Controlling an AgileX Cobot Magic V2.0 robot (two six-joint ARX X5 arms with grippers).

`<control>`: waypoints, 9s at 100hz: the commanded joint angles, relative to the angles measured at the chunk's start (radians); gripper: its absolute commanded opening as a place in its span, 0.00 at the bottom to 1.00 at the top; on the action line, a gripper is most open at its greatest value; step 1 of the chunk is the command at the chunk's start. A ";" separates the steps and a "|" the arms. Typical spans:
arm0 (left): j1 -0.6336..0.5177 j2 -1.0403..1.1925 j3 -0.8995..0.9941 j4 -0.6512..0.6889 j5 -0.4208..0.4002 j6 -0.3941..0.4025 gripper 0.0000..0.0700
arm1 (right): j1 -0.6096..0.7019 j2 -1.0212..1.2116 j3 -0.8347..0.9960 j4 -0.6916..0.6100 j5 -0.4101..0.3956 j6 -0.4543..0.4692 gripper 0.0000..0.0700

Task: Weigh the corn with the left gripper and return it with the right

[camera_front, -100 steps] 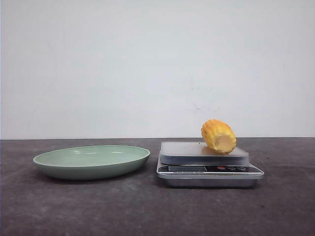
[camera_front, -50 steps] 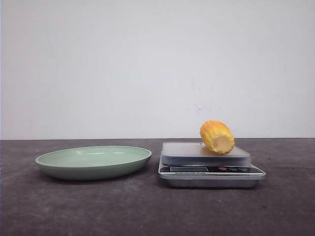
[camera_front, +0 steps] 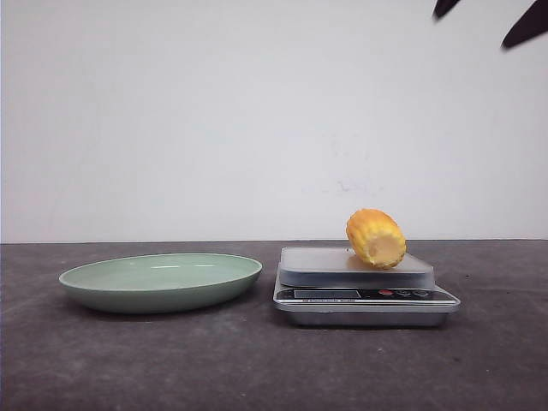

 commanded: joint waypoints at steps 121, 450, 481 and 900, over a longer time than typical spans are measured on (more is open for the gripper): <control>0.058 -0.038 -0.084 -0.017 0.071 0.058 0.62 | 0.153 0.550 0.019 0.246 0.078 0.125 0.00; 0.058 -0.038 -0.135 0.070 0.076 0.132 0.60 | -0.233 -0.843 -0.131 -0.273 -0.047 0.034 0.44; 0.058 -0.038 -0.135 0.106 0.075 0.134 0.01 | -0.233 -0.889 -0.145 -0.293 0.000 0.021 0.02; 0.397 -0.174 -1.206 1.233 0.380 0.406 0.02 | -0.350 -1.020 -0.985 0.368 0.041 -0.138 0.02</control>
